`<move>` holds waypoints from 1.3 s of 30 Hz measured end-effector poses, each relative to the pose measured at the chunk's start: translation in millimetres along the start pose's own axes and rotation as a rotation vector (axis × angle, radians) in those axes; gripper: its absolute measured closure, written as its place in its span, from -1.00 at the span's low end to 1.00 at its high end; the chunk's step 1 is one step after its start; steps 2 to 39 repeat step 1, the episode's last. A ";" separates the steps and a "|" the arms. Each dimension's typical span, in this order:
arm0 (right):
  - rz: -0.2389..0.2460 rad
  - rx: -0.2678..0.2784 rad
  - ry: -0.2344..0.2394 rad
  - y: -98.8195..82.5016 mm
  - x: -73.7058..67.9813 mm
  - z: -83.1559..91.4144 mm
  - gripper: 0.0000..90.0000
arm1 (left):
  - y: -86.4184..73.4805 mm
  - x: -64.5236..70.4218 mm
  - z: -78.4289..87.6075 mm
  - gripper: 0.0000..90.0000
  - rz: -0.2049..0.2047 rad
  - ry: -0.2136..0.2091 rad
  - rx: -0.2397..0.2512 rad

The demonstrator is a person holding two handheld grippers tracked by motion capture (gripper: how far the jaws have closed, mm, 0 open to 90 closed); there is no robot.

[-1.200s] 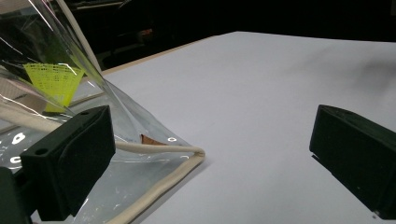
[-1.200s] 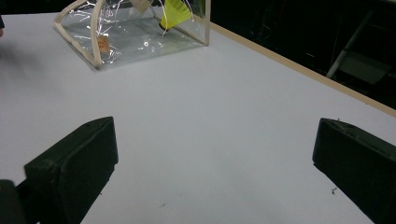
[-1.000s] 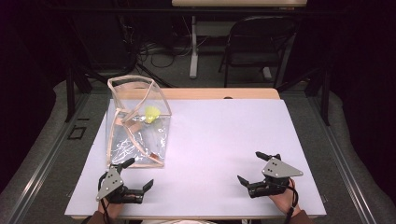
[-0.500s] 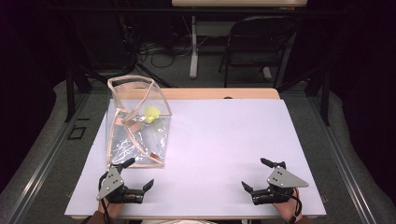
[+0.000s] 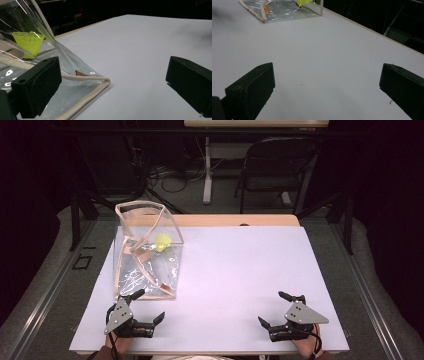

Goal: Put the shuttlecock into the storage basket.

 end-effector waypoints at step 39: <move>-0.001 0.001 -0.001 0.0 0.1 0.1 -1.00 | 0.0 0.0 -0.1 -0.99 0.001 0.000 -0.001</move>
Point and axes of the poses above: each handheld gripper's, and its own axes: z roughly backward along the jaws, y roughly out of its top, x roughly to its right, the point moved 2 cm from there along -z, roughly forward along the jaws, and after that the axes turned 3 degrees about -x, right-handed, at the moved point
